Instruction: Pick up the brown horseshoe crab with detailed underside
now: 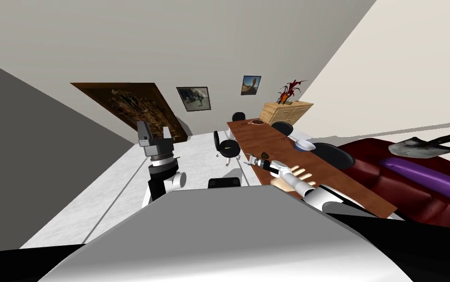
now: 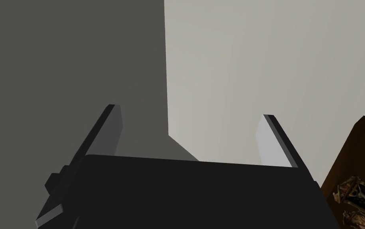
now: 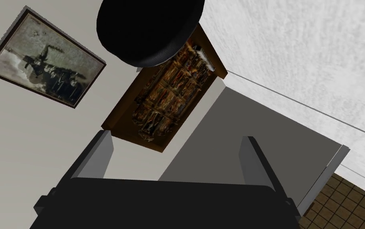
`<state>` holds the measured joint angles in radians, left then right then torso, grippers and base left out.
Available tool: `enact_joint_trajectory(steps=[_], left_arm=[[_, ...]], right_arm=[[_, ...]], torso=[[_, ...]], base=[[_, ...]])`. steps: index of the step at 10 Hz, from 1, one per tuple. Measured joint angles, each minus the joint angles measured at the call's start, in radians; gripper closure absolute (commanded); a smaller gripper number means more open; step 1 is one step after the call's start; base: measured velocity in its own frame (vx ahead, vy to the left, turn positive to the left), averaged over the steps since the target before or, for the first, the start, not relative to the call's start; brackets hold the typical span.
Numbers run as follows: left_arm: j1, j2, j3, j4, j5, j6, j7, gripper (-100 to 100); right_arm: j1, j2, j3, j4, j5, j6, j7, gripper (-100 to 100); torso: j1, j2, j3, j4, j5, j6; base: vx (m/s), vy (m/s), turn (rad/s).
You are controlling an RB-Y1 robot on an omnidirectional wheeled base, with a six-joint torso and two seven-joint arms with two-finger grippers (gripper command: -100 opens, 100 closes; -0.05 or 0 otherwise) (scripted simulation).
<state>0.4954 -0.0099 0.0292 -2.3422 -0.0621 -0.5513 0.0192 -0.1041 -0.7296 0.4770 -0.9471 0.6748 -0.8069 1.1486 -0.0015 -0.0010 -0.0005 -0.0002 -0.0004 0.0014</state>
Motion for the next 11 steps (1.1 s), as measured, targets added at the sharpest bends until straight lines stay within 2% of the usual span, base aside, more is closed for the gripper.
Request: enact_joint_trajectory(steps=[1, 3, 4, 5, 6, 8, 9, 10, 11], left_arm=[[0.0, 0.0, 0.0, 0.0, 0.0, 0.0, 0.0, 0], [0.0, 0.0, 0.0, 0.0, 0.0, 0.0, 0.0, 0], [0.0, 0.0, 0.0, 0.0, 0.0, 0.0, 0.0, 0], [0.0, 0.0, 0.0, 0.0, 0.0, 0.0, 0.0, 0], [0.0, 0.0, 0.0, 0.0, 0.0, 0.0, 0.0, 0], [0.0, 0.0, 0.0, 0.0, 0.0, 0.0, 0.0, 0], [0.0, 0.0, 0.0, 0.0, 0.0, 0.0, 0.0, 0], [0.0, 0.0, 0.0, 0.0, 0.0, 0.0, 0.0, 0], [0.0, 0.0, 0.0, 0.0, 0.0, 0.0, 0.0, 0]], right_arm=[[0.007, -0.022, 0.012, 0.01, 0.012, -0.003, 0.029, -100], [-0.019, -0.05, 0.037, 0.043, 0.034, -0.011, 0.067, -100], [-0.037, -0.048, 0.045, 0.087, 0.041, -0.023, 0.091, -100], [-0.057, -0.066, 0.061, 0.126, 0.053, -0.035, 0.113, -100], [-0.066, -0.093, 0.08, 0.149, 0.069, -0.04, 0.136, -100], [-0.082, -0.107, 0.105, 0.205, 0.088, -0.048, 0.186, -100], [-0.085, -0.132, 0.126, 0.209, 0.104, -0.039, 0.204, -100], [-0.097, -0.138, 0.135, 0.236, 0.11, -0.044, 0.22, -100], [-0.116, -0.142, 0.146, 0.288, 0.118, -0.062, 0.249, -100]], torso=[[0.0, 0.0, 0.0, 0.0, 0.0, 0.0], [0.0, 0.0, 0.0, 0.0, 0.0, -0.001], [0.0, 0.0, 0.0, 0.0, 0.0, 0.0], [-0.001, 0.001, 0.0, 0.0, 0.0, 0.0], [-0.002, 0.0, 0.0, 0.0, 0.0, 0.0], [-0.002, 0.0, 0.0, 0.0, 0.0, 0.0], [-0.003, 0.0, 0.0, 0.0, 0.0, 0.0], [-0.002, 0.0, 0.0, 0.0, -0.001, 0.0], [-0.002, 0.0, 0.0, 0.0, 0.0, 0.0]], base=[[0.004, -0.017, 0.068], [0.003, -0.023, 0.106], [-0.007, -0.028, 0.117], [0.003, -0.052, 0.156], [0.006, -0.047, 0.049], [0.002, -0.055, 0.113], [0.001, -0.054, 0.04], [0.004, -0.046, 0.058], [0.019, -0.067, 0.094]])
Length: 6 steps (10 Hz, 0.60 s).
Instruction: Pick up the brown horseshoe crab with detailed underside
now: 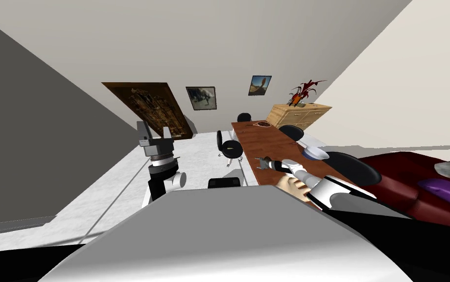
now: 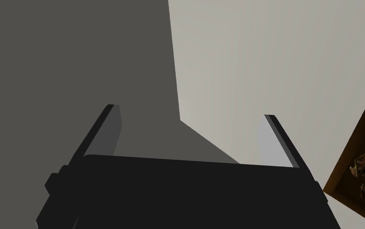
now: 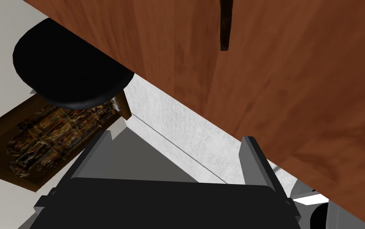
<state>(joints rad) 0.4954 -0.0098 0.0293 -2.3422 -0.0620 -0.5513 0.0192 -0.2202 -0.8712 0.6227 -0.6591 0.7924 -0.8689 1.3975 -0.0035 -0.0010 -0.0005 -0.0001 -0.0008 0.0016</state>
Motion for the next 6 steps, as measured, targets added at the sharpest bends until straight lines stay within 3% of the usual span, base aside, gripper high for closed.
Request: enact_joint_trajectory(steps=[1, 3, 4, 5, 6], left_arm=[[0.0, 0.0, 0.0, 0.0, 0.0, 0.0, 0.0, 0], [0.0, 0.0, 0.0, 0.0, 0.0, 0.0, 0.0, 0], [0.0, 0.0, 0.0, 0.0, 0.0, 0.0, 0.0, 0], [0.0, 0.0, 0.0, 0.0, 0.0, 0.0, 0.0, 0], [0.0, 0.0, 0.0, 0.0, 0.0, 0.0, 0.0, 0]], right_arm=[[0.01, -0.03, 0.019, -0.017, 0.012, 0.011, 0.011, -100], [-0.004, -0.033, 0.028, 0.021, 0.018, 0.005, 0.03, -100], [-0.018, -0.039, 0.04, 0.044, 0.026, 0.0, 0.039, -100], [-0.043, -0.035, 0.05, 0.111, 0.032, -0.02, 0.07, -100], [-0.043, -0.053, 0.064, 0.114, 0.039, -0.022, 0.083, -100]], torso=[[-0.001, -0.001, 0.0, 0.0, 0.0, 0.0], [0.002, 0.0, 0.0, 0.0, 0.0, 0.0], [0.001, 0.0, 0.0, 0.0, 0.0, 0.0], [0.0, -0.001, -0.001, 0.0, 0.0, 0.0], [-0.002, -0.001, -0.001, 0.0, 0.0, 0.0]], base=[[0.012, -0.053, 0.038], [0.001, -0.025, 0.024], [0.02, -0.059, 0.075], [0.024, -0.079, 0.068], [0.041, -0.09, 0.07]])
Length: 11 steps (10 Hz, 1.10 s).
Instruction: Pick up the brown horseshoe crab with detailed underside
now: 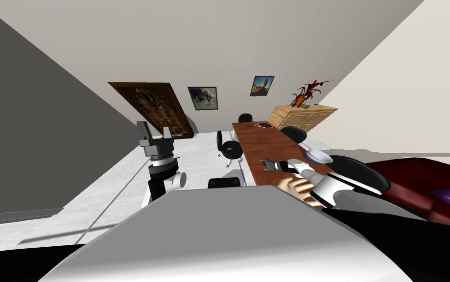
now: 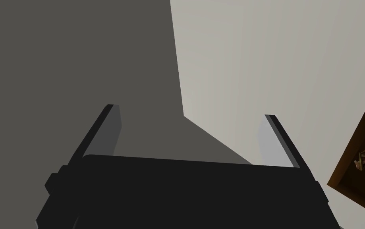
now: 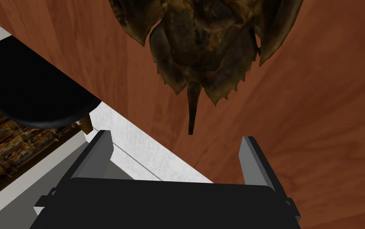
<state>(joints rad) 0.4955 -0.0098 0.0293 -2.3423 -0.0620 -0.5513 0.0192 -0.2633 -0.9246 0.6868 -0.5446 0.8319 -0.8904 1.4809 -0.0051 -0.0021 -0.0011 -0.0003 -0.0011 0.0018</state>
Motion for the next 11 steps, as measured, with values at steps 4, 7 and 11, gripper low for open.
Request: enact_joint_trajectory(steps=[4, 7, 11], left_arm=[[0.0, 0.0, 0.0, 0.0, 0.0, 0.0, 0.0, 0], [0.0, 0.0, 0.0, 0.0, 0.0, 0.0, 0.0, 0], [0.0, 0.0, 0.0, 0.0, 0.0, 0.0, 0.0, 0]], right_arm=[[-0.016, 0.019, 0.014, 0.065, 0.008, 0.002, 0.039, -100], [0.007, 0.025, 0.016, 0.022, 0.01, 0.041, 0.03, -100], [0.008, 0.025, 0.015, 0.019, 0.01, 0.045, 0.028, 100]], torso=[[0.004, 0.0, 0.0, 0.0, 0.0, 0.0], [0.005, 0.0, 0.0, 0.0, 0.001, 0.0], [0.005, 0.001, 0.0, 0.0, 0.001, 0.0]], base=[[0.018, -0.023, 0.024], [0.013, -0.009, 0.007], [0.0, 0.0, 0.0]])
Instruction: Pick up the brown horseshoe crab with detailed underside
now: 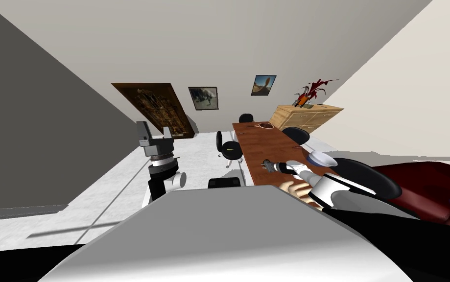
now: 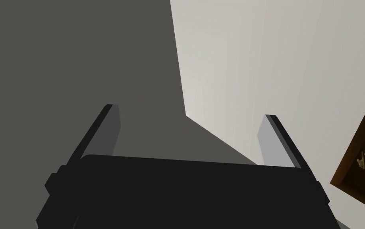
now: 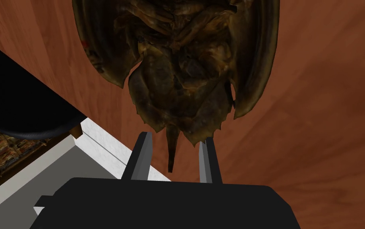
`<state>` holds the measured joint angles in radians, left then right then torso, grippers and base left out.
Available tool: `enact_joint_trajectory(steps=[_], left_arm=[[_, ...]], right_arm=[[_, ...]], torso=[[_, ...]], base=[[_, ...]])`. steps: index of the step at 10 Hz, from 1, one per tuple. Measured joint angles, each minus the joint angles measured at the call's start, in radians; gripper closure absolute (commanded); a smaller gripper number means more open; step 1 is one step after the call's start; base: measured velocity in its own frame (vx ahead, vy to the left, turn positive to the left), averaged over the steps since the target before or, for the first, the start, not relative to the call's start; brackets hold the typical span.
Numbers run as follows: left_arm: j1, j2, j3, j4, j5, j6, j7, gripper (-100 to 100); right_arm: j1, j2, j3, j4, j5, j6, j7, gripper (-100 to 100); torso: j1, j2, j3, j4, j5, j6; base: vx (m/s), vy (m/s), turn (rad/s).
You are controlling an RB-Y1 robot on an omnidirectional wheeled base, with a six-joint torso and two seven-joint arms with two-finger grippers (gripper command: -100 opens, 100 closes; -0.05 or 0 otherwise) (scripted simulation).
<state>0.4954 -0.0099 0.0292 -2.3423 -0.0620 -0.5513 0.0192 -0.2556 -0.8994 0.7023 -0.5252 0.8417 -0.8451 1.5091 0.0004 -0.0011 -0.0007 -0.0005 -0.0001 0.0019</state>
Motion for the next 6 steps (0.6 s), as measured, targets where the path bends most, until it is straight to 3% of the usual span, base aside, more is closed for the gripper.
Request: enact_joint_trajectory(steps=[1, 2, 3, 5, 6], left_arm=[[0.0, 0.0, 0.0, 0.0, 0.0, 0.0, 0.0, 0], [0.0, 0.0, 0.0, 0.0, 0.0, 0.0, 0.0, 0], [0.0, 0.0, 0.0, 0.0, 0.0, 0.0, 0.0, 0], [0.0, 0.0, 0.0, 0.0, 0.0, 0.0, 0.0, 0], [0.0, 0.0, 0.0, 0.0, 0.0, 0.0, 0.0, 0]], right_arm=[[0.0, 0.0, 0.0, 0.0, 0.0, 0.0, 0.0, 100], [0.0, 0.0, 0.0, 0.0, 0.0, 0.0, 0.0, 0], [0.0, 0.0, 0.0, 0.0, 0.0, 0.0, 0.0, 100], [-0.024, -0.02, 0.0, 0.032, -0.002, -0.044, 0.004, 100], [-0.024, -0.023, 0.0, 0.033, -0.002, -0.048, 0.004, 0]], torso=[[0.0, 0.0, 0.0, 0.0, 0.0, 0.0], [0.0, 0.0, 0.0, 0.0, 0.0, 0.0], [0.0, 0.0, 0.0, 0.0, 0.0, 0.0], [0.002, 0.003, 0.002, 0.001, 0.001, 0.001], [0.002, 0.002, 0.001, 0.0, 0.001, 0.0]], base=[[0.0, 0.0, 0.0], [0.0, 0.0, 0.0], [-0.019, 0.019, -0.046], [-0.025, 0.026, -0.036], [0.0, 0.0, 0.0]])
